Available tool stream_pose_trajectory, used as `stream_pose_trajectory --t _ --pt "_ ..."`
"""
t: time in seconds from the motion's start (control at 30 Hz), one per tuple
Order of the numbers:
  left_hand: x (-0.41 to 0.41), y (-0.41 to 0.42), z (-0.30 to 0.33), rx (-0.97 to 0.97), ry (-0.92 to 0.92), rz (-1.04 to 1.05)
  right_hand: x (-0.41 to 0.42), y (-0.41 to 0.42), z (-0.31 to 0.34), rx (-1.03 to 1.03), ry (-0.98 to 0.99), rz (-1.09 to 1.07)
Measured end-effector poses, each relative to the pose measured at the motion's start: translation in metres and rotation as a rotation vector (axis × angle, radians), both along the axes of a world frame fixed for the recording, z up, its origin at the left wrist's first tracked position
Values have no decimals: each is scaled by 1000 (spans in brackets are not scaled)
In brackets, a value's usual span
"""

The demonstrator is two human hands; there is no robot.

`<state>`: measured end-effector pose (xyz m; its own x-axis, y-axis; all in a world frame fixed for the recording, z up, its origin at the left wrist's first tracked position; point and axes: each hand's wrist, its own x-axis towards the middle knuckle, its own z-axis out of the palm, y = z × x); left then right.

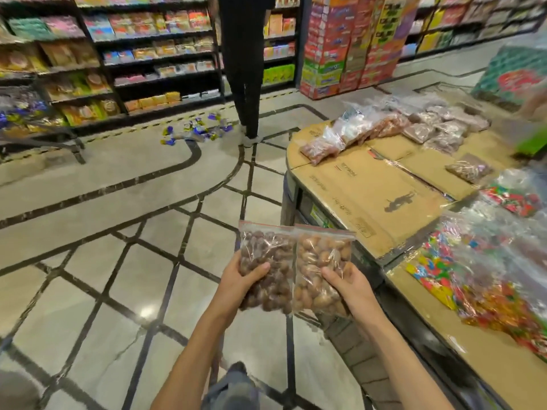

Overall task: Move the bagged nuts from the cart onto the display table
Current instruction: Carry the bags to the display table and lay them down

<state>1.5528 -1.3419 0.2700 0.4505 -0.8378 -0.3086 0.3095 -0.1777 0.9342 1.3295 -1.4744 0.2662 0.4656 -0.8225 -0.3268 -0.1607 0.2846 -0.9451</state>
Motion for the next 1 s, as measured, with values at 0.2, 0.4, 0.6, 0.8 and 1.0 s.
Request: stream_pose_trajectory --t 0.2,0.4,0.6,0.8,1.0 --pt "90 -100 8 31 37 -164 72 -53 12 41 -47 -164" --pt "142 -208 2 51 19 -337 111 -120 8 68 -75 -318" --pt "163 -328 -10 49 -13 -458 131 -208 -11 73 -58 -453" --pt "170 -451 -12 53 4 -561 136 -300 -24 87 -11 -584" --pt "178 -547 -15 103 -24 -685 147 -374 -15 103 -21 -693"
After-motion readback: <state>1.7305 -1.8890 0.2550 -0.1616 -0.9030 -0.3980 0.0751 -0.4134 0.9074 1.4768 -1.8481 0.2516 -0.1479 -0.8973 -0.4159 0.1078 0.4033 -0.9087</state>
